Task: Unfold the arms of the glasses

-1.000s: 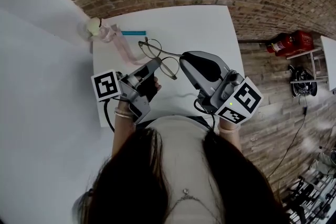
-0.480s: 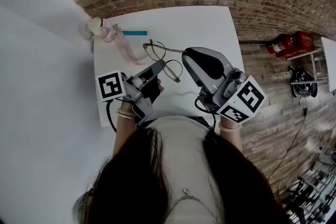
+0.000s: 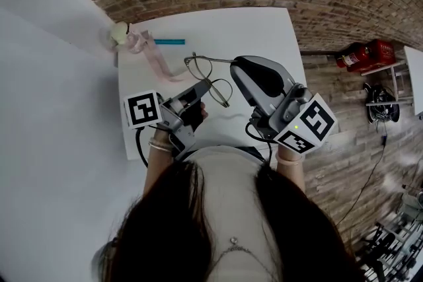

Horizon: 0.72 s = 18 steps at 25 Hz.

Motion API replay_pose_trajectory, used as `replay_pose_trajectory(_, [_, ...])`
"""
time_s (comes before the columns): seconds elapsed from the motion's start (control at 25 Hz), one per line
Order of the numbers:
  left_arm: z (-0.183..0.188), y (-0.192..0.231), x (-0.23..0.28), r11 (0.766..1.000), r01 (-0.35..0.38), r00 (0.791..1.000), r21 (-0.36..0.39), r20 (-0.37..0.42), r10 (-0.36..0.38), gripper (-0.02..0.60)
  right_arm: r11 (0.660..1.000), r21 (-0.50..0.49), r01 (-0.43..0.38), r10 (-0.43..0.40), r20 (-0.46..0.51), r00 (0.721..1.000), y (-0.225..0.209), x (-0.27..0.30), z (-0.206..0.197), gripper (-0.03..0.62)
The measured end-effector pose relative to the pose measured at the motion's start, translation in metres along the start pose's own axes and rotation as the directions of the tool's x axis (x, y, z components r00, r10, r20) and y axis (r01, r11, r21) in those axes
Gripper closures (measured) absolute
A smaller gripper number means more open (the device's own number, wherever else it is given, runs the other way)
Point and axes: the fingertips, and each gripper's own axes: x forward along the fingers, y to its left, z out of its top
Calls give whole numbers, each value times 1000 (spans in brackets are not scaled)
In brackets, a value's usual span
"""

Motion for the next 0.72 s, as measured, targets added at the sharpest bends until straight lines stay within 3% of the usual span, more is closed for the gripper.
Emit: replay_pose_trajectory(0.72, [-16, 2, 6, 1000, -20, 999, 16, -42, 21, 561, 1000, -14, 19, -19, 11, 1000, -5, 0, 8, 559])
